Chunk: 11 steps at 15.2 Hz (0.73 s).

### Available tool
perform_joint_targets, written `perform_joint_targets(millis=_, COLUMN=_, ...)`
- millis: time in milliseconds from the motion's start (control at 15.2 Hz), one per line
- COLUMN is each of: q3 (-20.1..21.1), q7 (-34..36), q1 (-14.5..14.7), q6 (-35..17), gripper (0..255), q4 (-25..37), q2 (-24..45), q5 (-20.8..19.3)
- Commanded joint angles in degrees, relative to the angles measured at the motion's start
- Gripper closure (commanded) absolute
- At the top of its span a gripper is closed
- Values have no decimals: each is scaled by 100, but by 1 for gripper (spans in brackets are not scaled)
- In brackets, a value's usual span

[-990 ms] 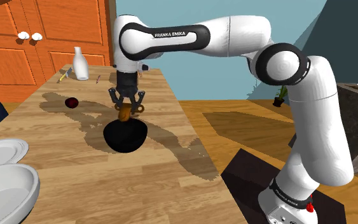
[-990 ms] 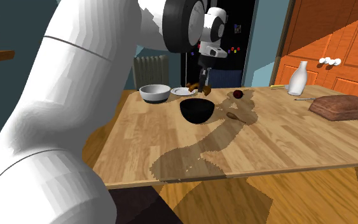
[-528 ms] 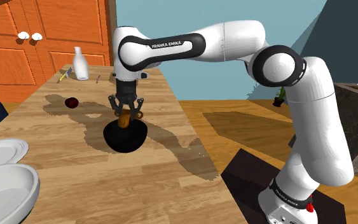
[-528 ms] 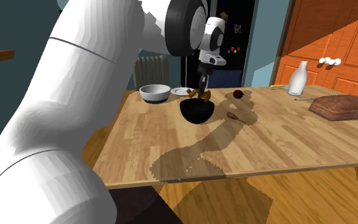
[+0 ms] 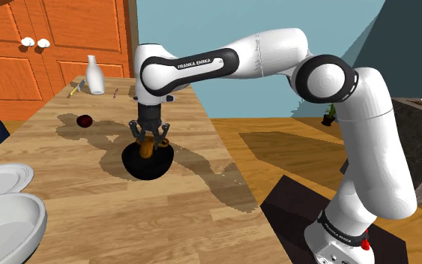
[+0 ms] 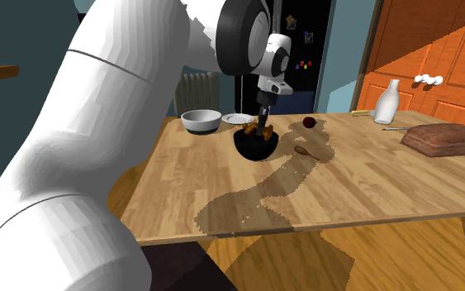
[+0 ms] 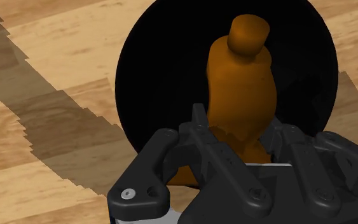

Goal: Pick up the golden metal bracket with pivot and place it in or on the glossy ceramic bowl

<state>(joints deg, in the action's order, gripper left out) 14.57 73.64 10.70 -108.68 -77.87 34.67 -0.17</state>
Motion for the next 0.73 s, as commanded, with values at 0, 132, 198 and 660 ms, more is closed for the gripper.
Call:
perform_joint_targets(millis=0, q3=-1, q7=-1, q1=0, q6=-9, gripper=255, q4=-2, q2=4, q5=-1)
perform_joint_targets(millis=132, q3=-1, q7=-1, q1=0, q6=-9, gripper=255, q4=-1, q2=4, q5=-1)
perform_joint_targets(millis=198, q3=-1, q7=-1, q1=0, q6=-9, gripper=255, q4=-1, q2=4, q5=-1)
perform_joint_targets(millis=660, q3=2, q7=-4, q1=-7, q6=167, gripper=0, q4=144, q2=-26, q5=5)
